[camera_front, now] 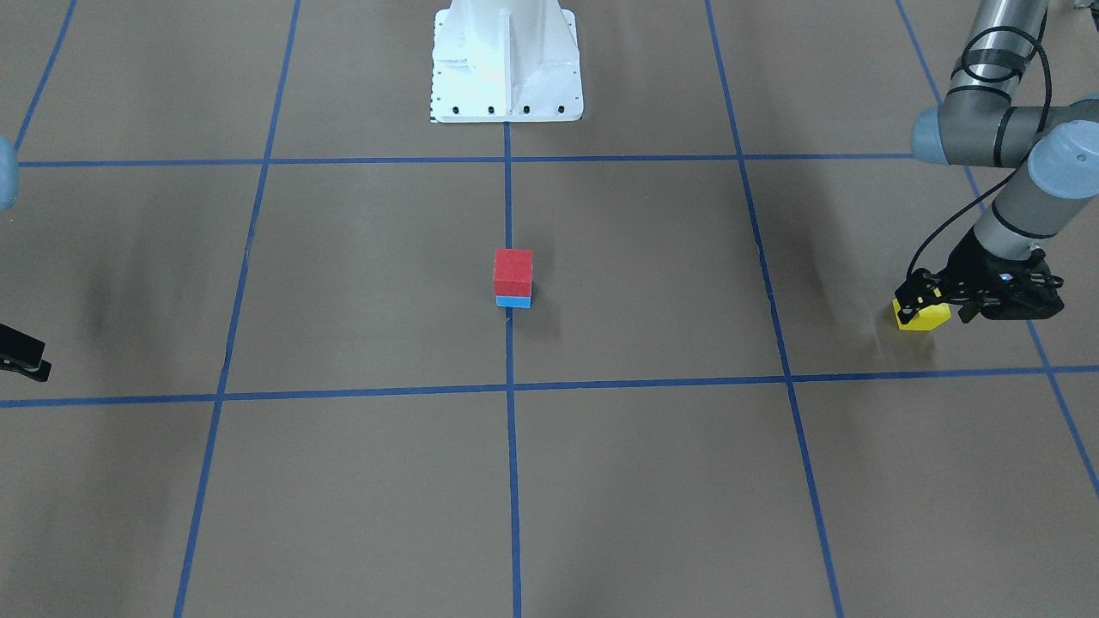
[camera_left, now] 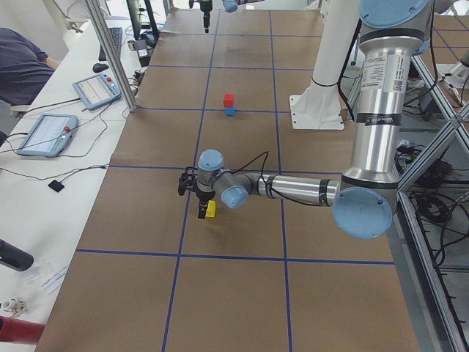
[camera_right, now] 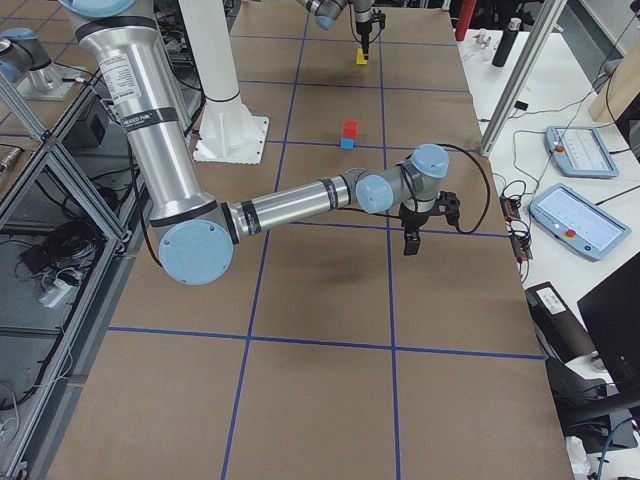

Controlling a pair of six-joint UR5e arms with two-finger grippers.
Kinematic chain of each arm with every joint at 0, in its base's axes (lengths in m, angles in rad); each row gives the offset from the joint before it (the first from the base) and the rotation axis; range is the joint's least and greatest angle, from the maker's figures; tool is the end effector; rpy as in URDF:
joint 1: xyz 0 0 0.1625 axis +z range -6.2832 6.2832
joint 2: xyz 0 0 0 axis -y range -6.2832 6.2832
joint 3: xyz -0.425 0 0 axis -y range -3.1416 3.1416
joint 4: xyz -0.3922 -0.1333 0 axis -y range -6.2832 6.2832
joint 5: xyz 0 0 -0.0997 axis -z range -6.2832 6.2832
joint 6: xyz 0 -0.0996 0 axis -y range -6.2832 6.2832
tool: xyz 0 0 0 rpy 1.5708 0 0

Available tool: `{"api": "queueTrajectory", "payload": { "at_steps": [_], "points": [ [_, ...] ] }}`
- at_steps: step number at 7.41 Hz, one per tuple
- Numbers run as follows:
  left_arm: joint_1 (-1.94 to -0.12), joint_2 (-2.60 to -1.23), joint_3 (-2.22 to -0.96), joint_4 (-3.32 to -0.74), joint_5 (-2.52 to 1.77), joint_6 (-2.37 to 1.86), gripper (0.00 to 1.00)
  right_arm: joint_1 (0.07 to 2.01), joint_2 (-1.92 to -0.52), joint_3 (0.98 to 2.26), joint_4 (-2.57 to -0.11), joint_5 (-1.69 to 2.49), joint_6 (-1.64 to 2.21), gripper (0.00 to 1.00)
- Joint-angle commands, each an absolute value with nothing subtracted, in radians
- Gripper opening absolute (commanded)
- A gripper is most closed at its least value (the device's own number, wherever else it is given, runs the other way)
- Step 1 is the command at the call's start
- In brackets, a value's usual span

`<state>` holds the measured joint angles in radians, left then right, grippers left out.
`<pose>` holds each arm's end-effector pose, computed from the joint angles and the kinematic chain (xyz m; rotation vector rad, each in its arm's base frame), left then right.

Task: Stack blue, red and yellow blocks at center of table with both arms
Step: 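Lower the left gripper around the yellow cube and close on it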

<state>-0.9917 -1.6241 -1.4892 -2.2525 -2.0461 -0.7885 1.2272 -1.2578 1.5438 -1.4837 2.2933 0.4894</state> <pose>0.2263 -0.5064 0.6077 0.2072 0.7593 -0.0432 -0.1478 -0.6133 0.4894 0.0373 -0.7966 0.0032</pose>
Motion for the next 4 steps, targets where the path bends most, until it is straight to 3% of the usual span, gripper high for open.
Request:
{"api": "queueTrajectory", "payload": {
  "at_steps": [1, 2, 4],
  "points": [
    [-0.977, -1.624, -1.485, -2.252, -2.046, -0.788, 0.99, 1.227, -1.258, 1.543, -1.483, 2.293, 0.489, 1.0],
    [-0.97, -1.624, -1.485, -2.252, -2.046, -0.788, 0.95, 1.227, -1.258, 1.543, -1.483, 2.293, 0.489, 1.0],
    [-0.965, -1.62, -1.486, -2.256, -2.046, -0.779, 0.55, 1.227, -1.256, 1.545, -1.483, 2.292, 0.491, 1.0]
  ]
}}
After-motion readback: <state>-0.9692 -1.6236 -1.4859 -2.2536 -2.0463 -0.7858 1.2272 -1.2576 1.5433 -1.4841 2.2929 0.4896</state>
